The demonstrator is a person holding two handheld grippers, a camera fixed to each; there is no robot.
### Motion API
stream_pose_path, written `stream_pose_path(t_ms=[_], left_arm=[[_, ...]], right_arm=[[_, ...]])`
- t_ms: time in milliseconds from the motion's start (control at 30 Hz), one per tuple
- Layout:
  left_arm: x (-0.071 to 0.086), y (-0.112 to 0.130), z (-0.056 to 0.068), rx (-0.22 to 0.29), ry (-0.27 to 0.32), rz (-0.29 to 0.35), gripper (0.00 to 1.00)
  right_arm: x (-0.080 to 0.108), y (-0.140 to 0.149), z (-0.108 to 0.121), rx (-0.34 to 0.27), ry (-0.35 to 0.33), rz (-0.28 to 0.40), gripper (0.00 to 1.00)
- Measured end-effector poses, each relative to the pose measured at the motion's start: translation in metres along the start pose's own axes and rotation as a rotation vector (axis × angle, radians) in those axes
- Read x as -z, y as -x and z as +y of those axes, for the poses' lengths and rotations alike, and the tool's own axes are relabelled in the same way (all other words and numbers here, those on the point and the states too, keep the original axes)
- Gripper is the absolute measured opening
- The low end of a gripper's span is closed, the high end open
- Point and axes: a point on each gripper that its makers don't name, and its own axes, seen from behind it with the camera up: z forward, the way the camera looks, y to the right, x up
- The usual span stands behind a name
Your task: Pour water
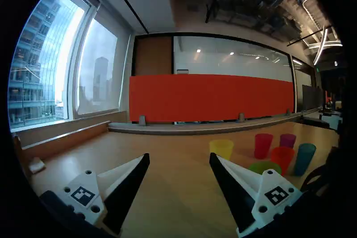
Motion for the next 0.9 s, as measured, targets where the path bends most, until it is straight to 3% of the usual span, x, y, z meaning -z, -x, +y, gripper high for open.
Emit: stream_pose_path(t_ms=[900], left_arm=[[0.000, 0.000, 0.000, 0.000, 0.000, 0.000, 1.00]], right_arm=[[-0.001, 0.013, 0.003, 0.007, 0.014, -0.038, 1.00]])
